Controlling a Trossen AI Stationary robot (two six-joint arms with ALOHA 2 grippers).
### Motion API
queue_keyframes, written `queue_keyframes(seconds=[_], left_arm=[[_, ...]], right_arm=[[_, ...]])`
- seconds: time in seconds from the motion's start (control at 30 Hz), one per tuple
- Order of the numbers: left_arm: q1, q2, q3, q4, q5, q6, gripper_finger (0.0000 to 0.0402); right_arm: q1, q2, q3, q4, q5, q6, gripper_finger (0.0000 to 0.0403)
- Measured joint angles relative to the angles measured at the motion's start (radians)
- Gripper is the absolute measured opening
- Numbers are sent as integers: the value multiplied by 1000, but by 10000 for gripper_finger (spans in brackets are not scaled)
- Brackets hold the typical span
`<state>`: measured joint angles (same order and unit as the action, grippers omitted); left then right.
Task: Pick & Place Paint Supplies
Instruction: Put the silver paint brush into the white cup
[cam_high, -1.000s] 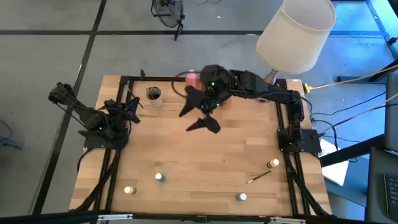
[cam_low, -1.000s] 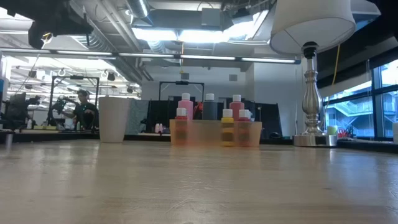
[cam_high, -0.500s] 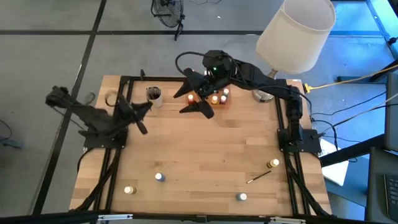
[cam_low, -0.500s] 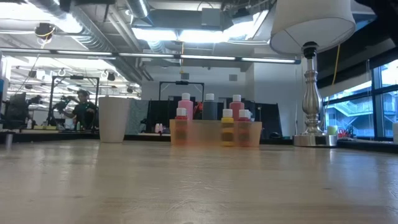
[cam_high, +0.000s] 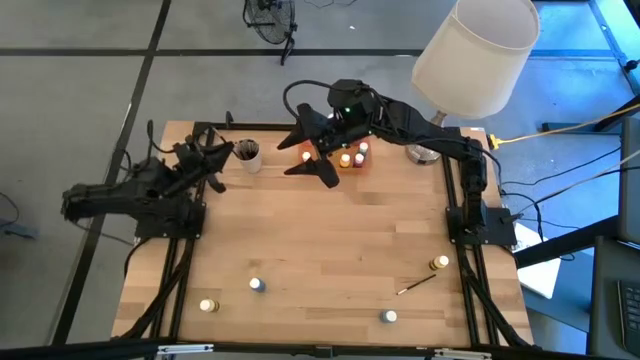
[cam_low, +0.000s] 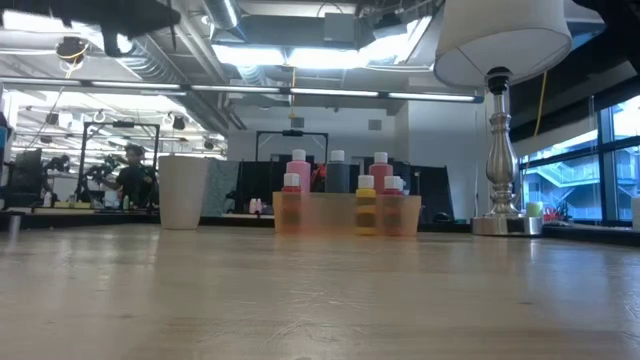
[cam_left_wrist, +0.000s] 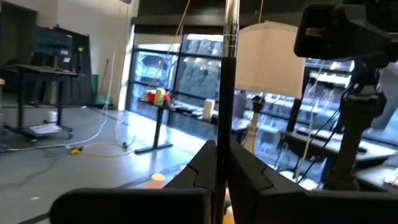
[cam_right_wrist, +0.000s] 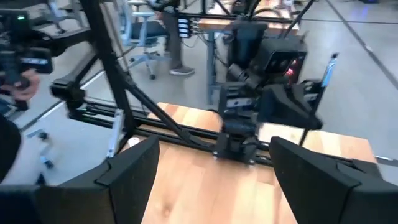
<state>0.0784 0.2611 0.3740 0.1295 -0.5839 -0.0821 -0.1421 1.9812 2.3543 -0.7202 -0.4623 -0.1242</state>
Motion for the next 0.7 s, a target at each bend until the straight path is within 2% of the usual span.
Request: queue_keyframes(seconds=[0.13,0.33,0.53,0.7], left_arm=[[130,1,-86,110,124,-23,13],[336,29,-98,92,282,-19,13],[560,145,-98,45,419,-135,13],[680,212,-98,45,527,-146,13]], right_arm=[[-1,0,0,14,59,0,307],[-1,0,0,57,95,-2,307],[-4,0,0,69,96,-12,307],[-4,0,0,67,96,-16,307]])
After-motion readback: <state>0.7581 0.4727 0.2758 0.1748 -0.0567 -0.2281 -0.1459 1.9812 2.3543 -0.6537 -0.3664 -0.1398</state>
